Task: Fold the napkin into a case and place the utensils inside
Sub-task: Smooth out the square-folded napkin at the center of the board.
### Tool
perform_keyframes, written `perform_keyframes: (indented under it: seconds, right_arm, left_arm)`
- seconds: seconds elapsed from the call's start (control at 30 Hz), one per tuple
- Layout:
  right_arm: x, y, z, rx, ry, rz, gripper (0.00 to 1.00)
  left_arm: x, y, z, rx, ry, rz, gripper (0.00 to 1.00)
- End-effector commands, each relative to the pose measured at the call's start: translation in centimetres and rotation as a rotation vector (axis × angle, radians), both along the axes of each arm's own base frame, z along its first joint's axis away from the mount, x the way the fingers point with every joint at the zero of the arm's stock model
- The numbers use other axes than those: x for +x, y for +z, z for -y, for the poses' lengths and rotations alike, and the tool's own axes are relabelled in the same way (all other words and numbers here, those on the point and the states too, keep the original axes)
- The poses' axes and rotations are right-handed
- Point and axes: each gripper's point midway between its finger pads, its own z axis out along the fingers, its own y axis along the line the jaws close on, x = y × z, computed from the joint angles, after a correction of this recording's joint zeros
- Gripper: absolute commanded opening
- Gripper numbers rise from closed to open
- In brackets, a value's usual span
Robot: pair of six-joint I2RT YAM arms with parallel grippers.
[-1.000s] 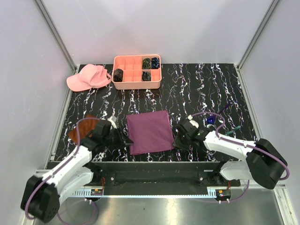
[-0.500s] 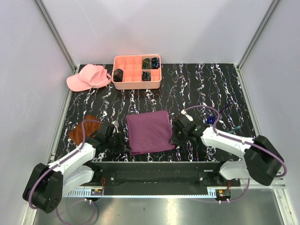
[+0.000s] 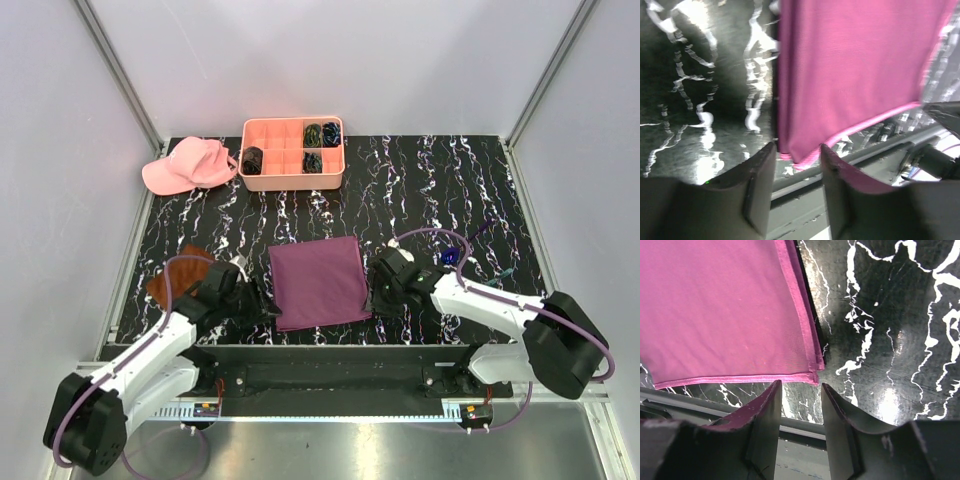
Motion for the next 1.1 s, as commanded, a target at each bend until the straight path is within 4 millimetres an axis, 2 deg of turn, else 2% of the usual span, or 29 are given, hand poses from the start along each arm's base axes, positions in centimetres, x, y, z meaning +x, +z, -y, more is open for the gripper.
perform_keyframes:
  seconds: [0.0,0.17,0.37,0.73,0.93,0.97,1.07]
  right_arm:
    - [0.3,-0.5,0.7,-0.029,-0.007,-0.011,0.43]
    - [0.7,-0.6,0.2,-0.025,-0.005,-0.015,0.36]
    - [0.8,-1.2,0.4,-0.038,-0.013,-0.029,0.35]
    - [1.2,-0.9,0.1,-0.026,-0.009,-0.021,0.27]
    - [1.3,-0.7,-0.1,-0.018,-0.011,-0.016,0.18]
    - [1.3,-0.6,-0.1,-0.015,-0.013,-0.014,0.18]
    - [1.3,-0.2,0.0,-0.006,-0.018,-0.008,0.17]
  left_arm:
    - [1.0,2.5,1.7,-0.091,-0.025,0.044,0.49]
    - [0.4,1.3,2.4,-0.104,-0.066,-0.011,0.49]
    - [-0.6,0.0,2.5,-0.073,-0.087,-0.052,0.49]
    - [-1.2,-1.3,2.1,-0.039,-0.079,-0.083,0.33]
    - [-1.5,-1.5,1.9,-0.036,-0.074,-0.083,0.29]
    - [-1.5,-1.6,1.9,-0.034,-0.075,-0.084,0.26]
    - [-1.6,-1.8,1.8,-0.032,-0.071,-0.087,0.25]
